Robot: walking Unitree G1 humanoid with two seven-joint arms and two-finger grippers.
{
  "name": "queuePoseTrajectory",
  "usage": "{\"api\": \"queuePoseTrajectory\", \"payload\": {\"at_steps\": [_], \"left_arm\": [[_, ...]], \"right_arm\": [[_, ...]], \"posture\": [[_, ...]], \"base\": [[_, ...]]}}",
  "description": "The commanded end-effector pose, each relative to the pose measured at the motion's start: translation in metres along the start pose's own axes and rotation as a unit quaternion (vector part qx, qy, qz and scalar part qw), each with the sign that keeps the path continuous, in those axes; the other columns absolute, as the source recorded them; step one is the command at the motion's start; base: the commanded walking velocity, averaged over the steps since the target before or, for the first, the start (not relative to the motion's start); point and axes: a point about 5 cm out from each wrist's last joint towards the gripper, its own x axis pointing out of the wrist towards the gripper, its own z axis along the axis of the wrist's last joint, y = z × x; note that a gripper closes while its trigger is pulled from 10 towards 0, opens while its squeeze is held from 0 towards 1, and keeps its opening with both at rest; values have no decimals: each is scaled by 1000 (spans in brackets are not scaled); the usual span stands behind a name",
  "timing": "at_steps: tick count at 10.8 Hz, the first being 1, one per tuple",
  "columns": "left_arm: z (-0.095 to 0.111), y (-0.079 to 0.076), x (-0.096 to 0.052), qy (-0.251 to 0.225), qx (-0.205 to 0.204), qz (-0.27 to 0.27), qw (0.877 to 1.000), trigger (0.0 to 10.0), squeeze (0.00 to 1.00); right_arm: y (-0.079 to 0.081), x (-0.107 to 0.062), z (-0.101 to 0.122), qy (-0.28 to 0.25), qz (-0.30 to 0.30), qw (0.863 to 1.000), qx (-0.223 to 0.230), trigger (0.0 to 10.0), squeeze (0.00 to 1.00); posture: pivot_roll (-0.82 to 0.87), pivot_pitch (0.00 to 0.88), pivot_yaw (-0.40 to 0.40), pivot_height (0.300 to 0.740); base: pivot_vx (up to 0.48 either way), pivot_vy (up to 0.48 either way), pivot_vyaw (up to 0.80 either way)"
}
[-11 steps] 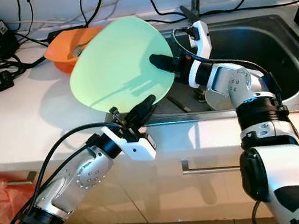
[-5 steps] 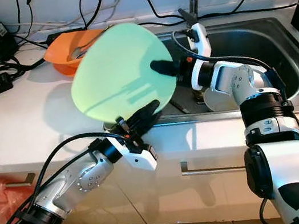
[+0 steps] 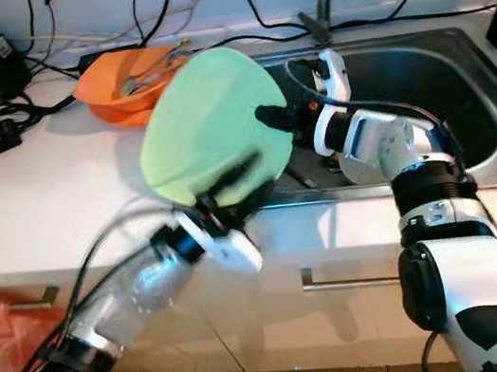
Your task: Kitchen organization
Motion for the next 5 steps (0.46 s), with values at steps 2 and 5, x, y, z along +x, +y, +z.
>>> {"api": "queuePoseTrajectory", "payload": {"at_steps": [2,5], "left_arm": [[-5,13,-1,12,-8,17,1000,10000,1000],[-4,23,-4,31,-37,49,998,10000,1000]], "right_arm": [[-5,-1,7,-36,-31,999,3,0,0],[-23,-15,16,-106,-85,990,32,0,0]], "posture": [[229,56,51,740],[229,58,53,740]], "base": [[0,0,0],[0,0,0]]}}
